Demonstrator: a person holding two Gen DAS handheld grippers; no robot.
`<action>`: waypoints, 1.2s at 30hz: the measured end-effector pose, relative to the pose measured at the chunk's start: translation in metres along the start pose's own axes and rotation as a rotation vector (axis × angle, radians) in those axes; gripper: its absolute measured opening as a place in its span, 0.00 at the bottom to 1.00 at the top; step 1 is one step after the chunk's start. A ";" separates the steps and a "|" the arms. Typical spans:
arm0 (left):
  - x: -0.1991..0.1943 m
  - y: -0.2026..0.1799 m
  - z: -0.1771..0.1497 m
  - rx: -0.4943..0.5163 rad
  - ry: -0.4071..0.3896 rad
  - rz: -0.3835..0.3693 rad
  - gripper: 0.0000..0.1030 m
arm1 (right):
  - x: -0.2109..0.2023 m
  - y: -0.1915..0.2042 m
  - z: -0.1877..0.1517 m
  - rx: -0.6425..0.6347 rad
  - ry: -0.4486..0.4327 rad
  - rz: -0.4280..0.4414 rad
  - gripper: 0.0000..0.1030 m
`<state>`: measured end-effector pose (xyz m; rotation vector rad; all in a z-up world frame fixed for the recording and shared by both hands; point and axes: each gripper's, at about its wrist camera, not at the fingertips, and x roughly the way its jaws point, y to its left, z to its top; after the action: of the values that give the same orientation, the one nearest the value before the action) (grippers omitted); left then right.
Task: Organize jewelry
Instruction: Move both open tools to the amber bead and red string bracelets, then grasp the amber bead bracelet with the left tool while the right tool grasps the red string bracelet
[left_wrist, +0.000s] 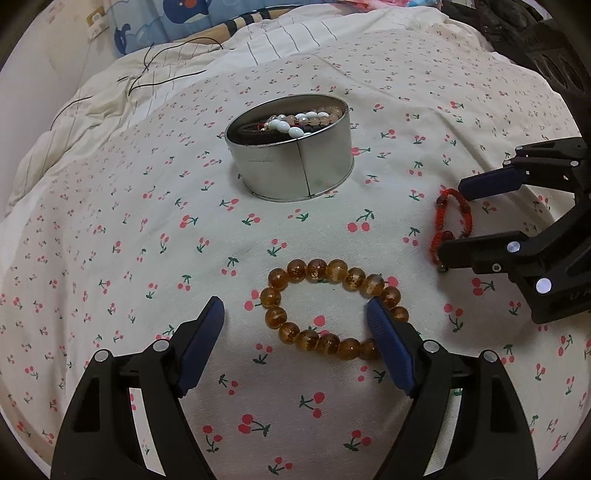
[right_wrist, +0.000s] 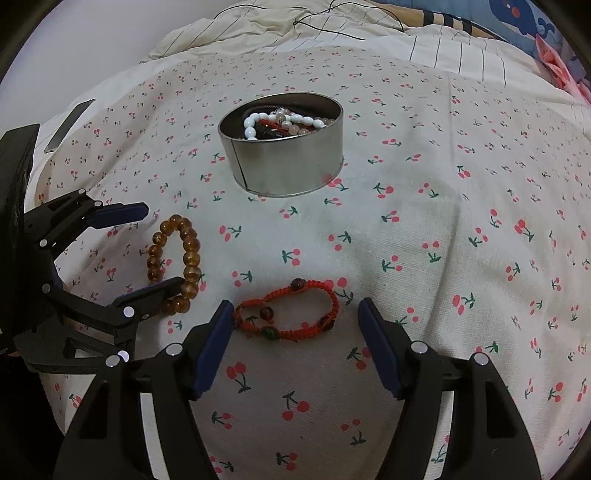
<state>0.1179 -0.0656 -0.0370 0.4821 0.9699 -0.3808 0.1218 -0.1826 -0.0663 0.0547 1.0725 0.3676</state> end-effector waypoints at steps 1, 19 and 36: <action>0.000 0.000 0.000 0.000 -0.001 0.000 0.74 | 0.000 0.000 0.000 -0.002 0.000 -0.002 0.65; 0.003 0.008 -0.003 -0.072 0.038 -0.127 0.65 | -0.003 0.000 0.001 -0.026 0.015 0.010 0.62; 0.011 0.020 -0.001 -0.169 0.049 -0.166 0.41 | 0.001 -0.002 0.004 -0.077 -0.029 -0.143 0.16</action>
<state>0.1336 -0.0493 -0.0421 0.2592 1.0834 -0.4333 0.1267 -0.1838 -0.0659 -0.0844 1.0264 0.2775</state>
